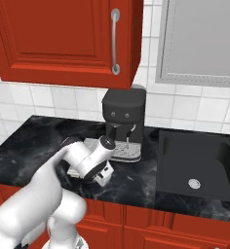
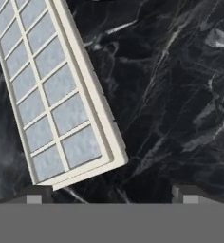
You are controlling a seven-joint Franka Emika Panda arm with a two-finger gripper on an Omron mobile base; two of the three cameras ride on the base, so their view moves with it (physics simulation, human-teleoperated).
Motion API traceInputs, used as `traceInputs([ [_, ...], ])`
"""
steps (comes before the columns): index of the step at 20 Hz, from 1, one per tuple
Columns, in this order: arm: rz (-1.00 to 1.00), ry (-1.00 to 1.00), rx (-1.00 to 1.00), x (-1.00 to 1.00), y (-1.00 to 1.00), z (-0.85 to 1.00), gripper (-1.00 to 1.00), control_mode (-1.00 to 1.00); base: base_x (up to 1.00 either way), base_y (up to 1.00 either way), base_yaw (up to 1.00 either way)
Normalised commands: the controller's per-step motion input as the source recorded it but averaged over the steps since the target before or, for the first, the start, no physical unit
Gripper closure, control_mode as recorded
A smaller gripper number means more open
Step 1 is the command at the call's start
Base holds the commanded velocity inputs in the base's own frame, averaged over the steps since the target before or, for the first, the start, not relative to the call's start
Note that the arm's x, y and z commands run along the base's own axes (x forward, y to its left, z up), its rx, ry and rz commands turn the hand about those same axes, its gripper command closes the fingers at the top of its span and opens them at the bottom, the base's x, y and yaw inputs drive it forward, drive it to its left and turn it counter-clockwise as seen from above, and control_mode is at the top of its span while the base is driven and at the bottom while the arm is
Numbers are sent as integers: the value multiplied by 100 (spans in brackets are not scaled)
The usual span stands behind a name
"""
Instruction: The ice cube tray has been filled with water. Take the tray and place it in the freezer to make ice. Close the freezer door after placing the tray.
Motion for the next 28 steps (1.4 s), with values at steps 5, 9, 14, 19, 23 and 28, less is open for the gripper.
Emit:
traceInputs([
  [5,0,0,-1,0,32,-22,-100,-100,0,0,0],
  [9,0,0,-3,0,32,-31,-100,-100,0,0,0],
  [14,0,-9,-5,0,14,-42,-100,-100,0,0,0],
  [19,0,-13,-7,0,10,-49,-100,-100,0,0,0],
  [23,0,-17,-8,-5,13,-67,-100,-100,0,0,0],
  [28,0,-14,-7,-2,28,-55,-100,-100,0,0,0],
])
